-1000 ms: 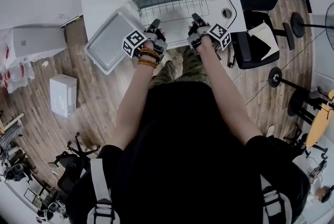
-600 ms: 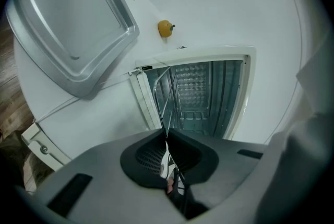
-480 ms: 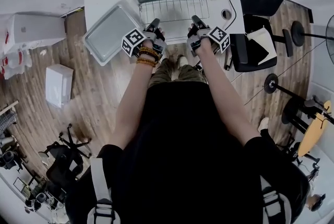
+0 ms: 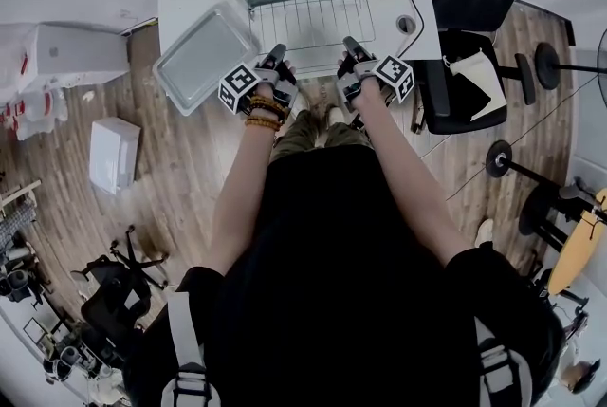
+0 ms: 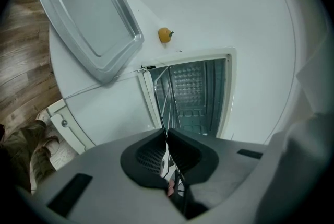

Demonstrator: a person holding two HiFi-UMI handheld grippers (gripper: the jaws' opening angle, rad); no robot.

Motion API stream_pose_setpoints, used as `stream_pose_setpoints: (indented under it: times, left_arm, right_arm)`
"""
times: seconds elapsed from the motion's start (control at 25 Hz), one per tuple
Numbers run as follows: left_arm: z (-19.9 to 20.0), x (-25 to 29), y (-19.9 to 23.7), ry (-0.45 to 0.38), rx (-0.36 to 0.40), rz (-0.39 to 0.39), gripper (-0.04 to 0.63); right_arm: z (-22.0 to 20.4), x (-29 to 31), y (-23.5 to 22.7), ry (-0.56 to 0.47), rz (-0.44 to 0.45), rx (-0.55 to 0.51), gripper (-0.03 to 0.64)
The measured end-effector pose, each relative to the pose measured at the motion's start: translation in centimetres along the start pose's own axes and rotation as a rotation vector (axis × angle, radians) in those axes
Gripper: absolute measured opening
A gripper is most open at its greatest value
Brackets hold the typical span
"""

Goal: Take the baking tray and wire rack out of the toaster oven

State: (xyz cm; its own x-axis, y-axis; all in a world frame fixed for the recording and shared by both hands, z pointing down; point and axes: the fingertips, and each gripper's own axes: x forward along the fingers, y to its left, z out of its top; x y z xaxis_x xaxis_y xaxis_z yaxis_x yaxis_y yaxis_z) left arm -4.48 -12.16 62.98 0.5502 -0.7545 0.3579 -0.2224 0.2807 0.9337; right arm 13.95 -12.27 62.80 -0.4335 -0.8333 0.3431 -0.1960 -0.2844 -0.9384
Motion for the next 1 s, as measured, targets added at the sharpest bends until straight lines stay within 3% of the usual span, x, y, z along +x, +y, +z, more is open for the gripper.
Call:
stream_pose_setpoints:
  times: [0.48, 0.8, 1.0]
  left_arm:
    - [-1.1, -2.6, -2.0, -0.075, 0.01, -0.106, 0.029]
    - [-4.8, -6.1, -0.6, -0.11, -0.071, -0.123, 0.029]
    - [-6.6, -8.1, -0.2, -0.113, -0.072, -0.147, 0.029]
  right_arm:
    - [-0.7, -2.7, 2.5, 0.06, 0.113, -0.063, 0.038]
    - [-2.0, -6.4, 2.6, 0.135, 0.133, -0.152, 0.037]
    - [-3.1, -8.6, 2.6, 0.176, 0.152, -0.201, 0.037]
